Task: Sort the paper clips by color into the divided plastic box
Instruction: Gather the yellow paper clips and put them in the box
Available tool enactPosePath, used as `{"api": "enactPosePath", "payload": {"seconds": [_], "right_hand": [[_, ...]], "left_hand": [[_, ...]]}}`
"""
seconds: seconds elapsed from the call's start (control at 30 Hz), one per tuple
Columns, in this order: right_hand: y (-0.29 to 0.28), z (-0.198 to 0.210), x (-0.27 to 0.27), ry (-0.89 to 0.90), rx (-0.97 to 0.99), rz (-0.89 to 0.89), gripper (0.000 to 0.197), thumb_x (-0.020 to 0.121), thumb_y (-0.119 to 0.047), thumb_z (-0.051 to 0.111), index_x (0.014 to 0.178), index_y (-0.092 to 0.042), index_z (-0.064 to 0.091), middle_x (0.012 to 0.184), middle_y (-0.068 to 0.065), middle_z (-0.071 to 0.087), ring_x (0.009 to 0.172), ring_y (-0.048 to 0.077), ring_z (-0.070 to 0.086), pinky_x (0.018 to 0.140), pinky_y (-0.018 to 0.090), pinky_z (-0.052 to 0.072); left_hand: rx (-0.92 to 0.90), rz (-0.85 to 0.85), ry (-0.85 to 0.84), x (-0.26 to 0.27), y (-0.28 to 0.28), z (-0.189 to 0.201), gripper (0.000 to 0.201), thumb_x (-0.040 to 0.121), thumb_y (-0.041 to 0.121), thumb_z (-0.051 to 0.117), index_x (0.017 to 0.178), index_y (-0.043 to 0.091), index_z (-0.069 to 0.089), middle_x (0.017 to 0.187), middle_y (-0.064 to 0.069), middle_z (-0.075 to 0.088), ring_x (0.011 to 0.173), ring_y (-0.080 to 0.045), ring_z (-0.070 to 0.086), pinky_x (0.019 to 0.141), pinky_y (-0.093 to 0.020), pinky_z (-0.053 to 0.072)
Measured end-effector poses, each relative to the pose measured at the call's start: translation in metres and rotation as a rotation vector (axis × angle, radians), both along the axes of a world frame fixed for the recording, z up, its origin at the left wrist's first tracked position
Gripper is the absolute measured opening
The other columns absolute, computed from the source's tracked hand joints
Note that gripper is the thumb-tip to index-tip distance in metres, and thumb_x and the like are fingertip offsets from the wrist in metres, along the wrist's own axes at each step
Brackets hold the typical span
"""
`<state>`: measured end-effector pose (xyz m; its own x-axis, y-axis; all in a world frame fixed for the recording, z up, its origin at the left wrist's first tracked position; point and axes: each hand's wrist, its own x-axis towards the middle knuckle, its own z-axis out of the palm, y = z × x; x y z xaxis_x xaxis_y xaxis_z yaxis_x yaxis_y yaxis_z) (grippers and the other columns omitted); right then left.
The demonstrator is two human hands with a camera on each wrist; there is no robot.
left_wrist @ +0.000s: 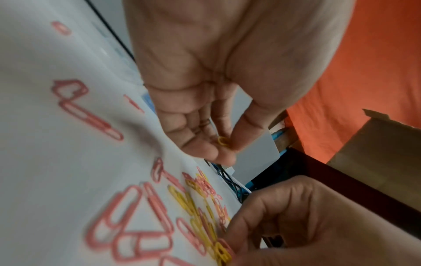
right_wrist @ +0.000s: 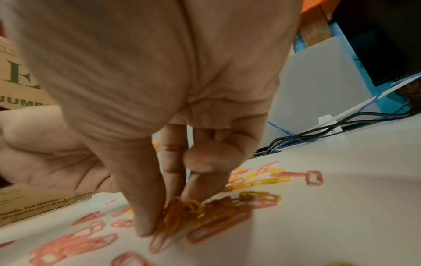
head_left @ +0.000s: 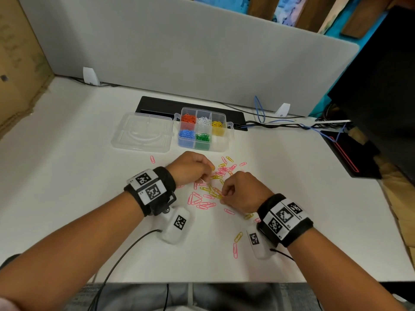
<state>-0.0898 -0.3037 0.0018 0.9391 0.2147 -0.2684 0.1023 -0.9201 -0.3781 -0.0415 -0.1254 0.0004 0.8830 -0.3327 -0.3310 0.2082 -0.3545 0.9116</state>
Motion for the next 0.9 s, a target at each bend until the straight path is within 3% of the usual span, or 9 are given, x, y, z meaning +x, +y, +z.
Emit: {"api": "enactPosePath", "payload": {"seconds": [0.17, 0.27, 0.37, 0.47, 0.6, 0.73, 0.83, 0.9], "right_hand": [[-0.010, 0.005, 0.002, -0.016, 0.069, -0.041, 0.013, 0.084, -0.011, 0.066, 0.074, -0.014, 0.074, 0.073, -0.006, 0.069, 0.069, 0.011, 0.063, 0.065, 0.027, 0.052], [-0.020, 0.016, 0.004, 0.027, 0.309, -0.158, 0.011, 0.084, -0.005, 0.068, 0.077, -0.008, 0.075, 0.071, 0.003, 0.071, 0.061, 0.014, 0.062, 0.055, 0.023, 0.052], [-0.023, 0.029, 0.003, 0.116, 0.581, -0.258, 0.005, 0.087, 0.000, 0.068, 0.083, -0.001, 0.072, 0.072, 0.018, 0.063, 0.059, 0.022, 0.053, 0.044, 0.019, 0.044], [-0.023, 0.036, 0.004, 0.162, 0.693, -0.300, 0.004, 0.087, -0.004, 0.069, 0.084, -0.006, 0.072, 0.074, 0.013, 0.063, 0.061, 0.014, 0.055, 0.045, 0.018, 0.044], [-0.023, 0.038, 0.007, 0.160, 0.734, -0.321, 0.008, 0.088, -0.006, 0.069, 0.083, -0.011, 0.074, 0.067, -0.002, 0.065, 0.061, 0.007, 0.056, 0.048, 0.020, 0.043], [-0.014, 0.037, 0.007, 0.120, 0.732, -0.339, 0.005, 0.085, -0.010, 0.074, 0.088, -0.006, 0.076, 0.068, 0.001, 0.068, 0.059, 0.007, 0.058, 0.046, 0.019, 0.044], [-0.006, 0.037, 0.007, -0.008, 0.759, -0.364, 0.008, 0.084, -0.010, 0.075, 0.088, -0.003, 0.076, 0.072, 0.006, 0.070, 0.055, 0.010, 0.058, 0.044, 0.018, 0.043], [-0.007, 0.037, 0.011, -0.094, 0.744, -0.394, 0.006, 0.085, -0.009, 0.075, 0.087, -0.003, 0.076, 0.072, 0.005, 0.070, 0.052, 0.008, 0.056, 0.043, 0.016, 0.042]], "left_hand": [[-0.193, 0.045, 0.166, -0.003, -0.001, -0.005, 0.011, 0.090, -0.005, 0.059, 0.096, 0.003, 0.064, 0.074, -0.013, 0.070, 0.063, -0.017, 0.067, 0.064, -0.025, 0.053], [-0.293, 0.068, 0.247, -0.005, -0.003, -0.007, 0.018, 0.093, -0.006, 0.055, 0.106, 0.003, 0.065, 0.090, -0.020, 0.070, 0.087, -0.029, 0.070, 0.072, -0.027, 0.057], [-0.409, 0.136, 0.364, -0.010, -0.009, -0.008, 0.018, 0.096, -0.004, 0.049, 0.101, 0.003, 0.064, 0.089, -0.017, 0.067, 0.082, -0.026, 0.069, 0.073, -0.028, 0.058], [-0.529, 0.161, 0.490, -0.017, -0.017, -0.008, 0.016, 0.096, 0.002, 0.048, 0.099, 0.003, 0.063, 0.089, -0.014, 0.065, 0.074, -0.021, 0.067, 0.067, -0.028, 0.059], [-0.590, 0.141, 0.574, -0.022, -0.022, -0.011, 0.020, 0.096, 0.009, 0.049, 0.107, 0.000, 0.064, 0.101, -0.018, 0.067, 0.083, -0.024, 0.070, 0.067, -0.030, 0.059], [-0.670, 0.144, 0.655, -0.027, -0.027, -0.012, 0.029, 0.099, 0.026, 0.047, 0.100, 0.003, 0.065, 0.100, -0.017, 0.071, 0.085, -0.026, 0.070, 0.074, -0.034, 0.059], [-0.655, 0.156, 0.694, -0.028, -0.029, -0.015, 0.034, 0.101, 0.031, 0.042, 0.083, 0.009, 0.061, 0.073, -0.010, 0.061, 0.061, -0.018, 0.060, 0.053, -0.025, 0.052], [-0.643, 0.175, 0.719, -0.024, -0.027, -0.017, 0.035, 0.102, 0.031, 0.037, 0.073, 0.016, 0.048, 0.061, 0.000, 0.043, 0.046, -0.011, 0.040, 0.038, -0.019, 0.034]]}}
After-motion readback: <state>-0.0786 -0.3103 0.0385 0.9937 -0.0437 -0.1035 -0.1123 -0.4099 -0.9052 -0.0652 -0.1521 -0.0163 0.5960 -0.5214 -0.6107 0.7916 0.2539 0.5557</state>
